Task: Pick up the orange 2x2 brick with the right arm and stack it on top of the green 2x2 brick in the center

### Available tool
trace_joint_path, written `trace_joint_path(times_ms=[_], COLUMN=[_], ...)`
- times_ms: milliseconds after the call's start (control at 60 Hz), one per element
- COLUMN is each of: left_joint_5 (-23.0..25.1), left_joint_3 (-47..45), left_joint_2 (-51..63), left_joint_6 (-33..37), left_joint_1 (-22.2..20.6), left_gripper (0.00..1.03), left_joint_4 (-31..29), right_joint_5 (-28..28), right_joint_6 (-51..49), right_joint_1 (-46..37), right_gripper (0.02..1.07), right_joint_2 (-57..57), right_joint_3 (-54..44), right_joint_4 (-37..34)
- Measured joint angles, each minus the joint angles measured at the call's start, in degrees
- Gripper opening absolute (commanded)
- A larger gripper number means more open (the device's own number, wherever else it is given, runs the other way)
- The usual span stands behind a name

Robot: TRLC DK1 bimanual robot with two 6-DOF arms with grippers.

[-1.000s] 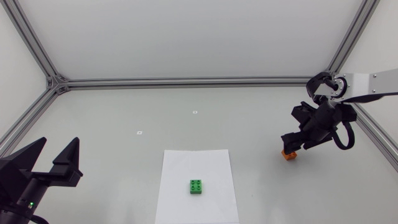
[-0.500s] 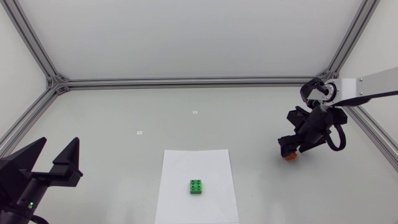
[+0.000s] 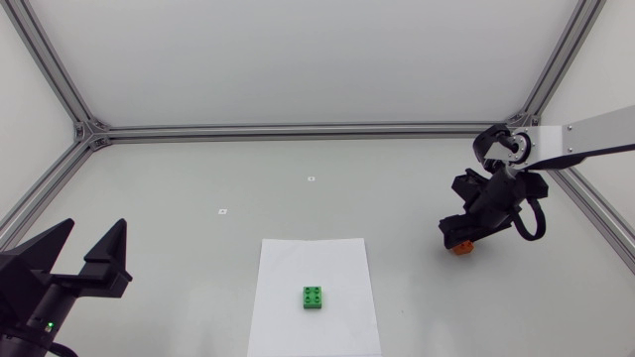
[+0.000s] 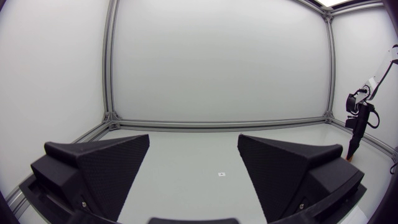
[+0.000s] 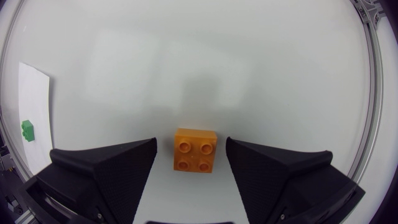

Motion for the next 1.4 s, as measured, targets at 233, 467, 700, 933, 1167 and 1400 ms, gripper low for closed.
trace_joint_path(times_ms=[233,467,700,933,1167,1400], left_joint_5=[0.0,0.0,0.0,0.0,0.0,0.0], left_joint_3=[0.0,0.0,0.0,0.0,0.0,0.0], left_joint_2=[0.0,0.0,0.0,0.0,0.0,0.0], left_joint_6=[0.0,0.0,0.0,0.0,0.0,0.0], left_joint_1=[0.0,0.0,0.0,0.0,0.0,0.0], left_gripper=[0.99,0.99,0.99,0.99,0.99,0.99], left_joint_4=[0.0,0.0,0.0,0.0,0.0,0.0], right_joint_5=[0.0,0.0,0.0,0.0,0.0,0.0], right_joint_6=[0.0,0.0,0.0,0.0,0.0,-0.3], right_joint_1=[0.1,0.1,0.0,-0.1,-0.9,-1.2], right_gripper=[0.69,0.65,0.61,0.57,0.57,0.57], right_joint_2=[-0.1,-0.4,-0.9,-1.0,-1.7,-1.9], right_joint_3=[0.0,-0.9,-1.2,-1.3,-2.8,-3.0], right_joint_4=[0.0,0.5,1.1,1.2,1.3,1.5])
